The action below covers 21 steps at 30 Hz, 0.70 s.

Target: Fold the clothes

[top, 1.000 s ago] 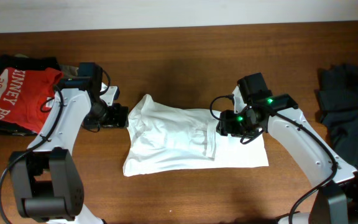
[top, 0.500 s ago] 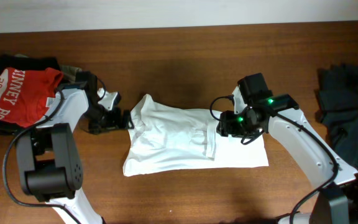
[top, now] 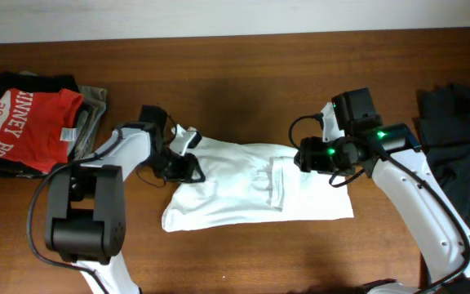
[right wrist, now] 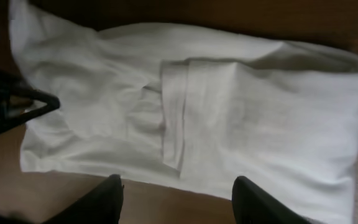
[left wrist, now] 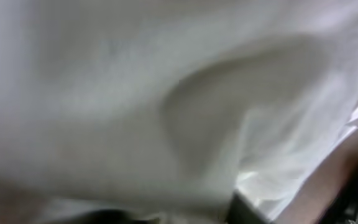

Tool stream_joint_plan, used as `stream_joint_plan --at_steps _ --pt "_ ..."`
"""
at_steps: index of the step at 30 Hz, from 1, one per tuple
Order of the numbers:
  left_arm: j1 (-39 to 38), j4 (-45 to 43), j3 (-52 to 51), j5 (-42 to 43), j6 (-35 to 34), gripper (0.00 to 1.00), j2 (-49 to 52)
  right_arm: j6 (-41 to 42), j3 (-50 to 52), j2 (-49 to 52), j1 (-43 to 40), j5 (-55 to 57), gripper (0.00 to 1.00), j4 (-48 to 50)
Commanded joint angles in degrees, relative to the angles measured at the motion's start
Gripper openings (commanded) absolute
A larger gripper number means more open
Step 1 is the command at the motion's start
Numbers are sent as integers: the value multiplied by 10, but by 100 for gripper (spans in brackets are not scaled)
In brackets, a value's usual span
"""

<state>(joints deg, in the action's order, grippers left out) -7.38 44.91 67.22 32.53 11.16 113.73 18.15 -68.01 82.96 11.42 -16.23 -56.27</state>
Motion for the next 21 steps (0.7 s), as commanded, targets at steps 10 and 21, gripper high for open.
stream_joint_plan --at_steps 10,21 --pt "2 383 424 -186 -13 0 -12 21 -15 -79 -95 83 61 -42" --pt "-252 216 282 -188 -106 86 -9 18 -14 -79 -99 83 61 -51"
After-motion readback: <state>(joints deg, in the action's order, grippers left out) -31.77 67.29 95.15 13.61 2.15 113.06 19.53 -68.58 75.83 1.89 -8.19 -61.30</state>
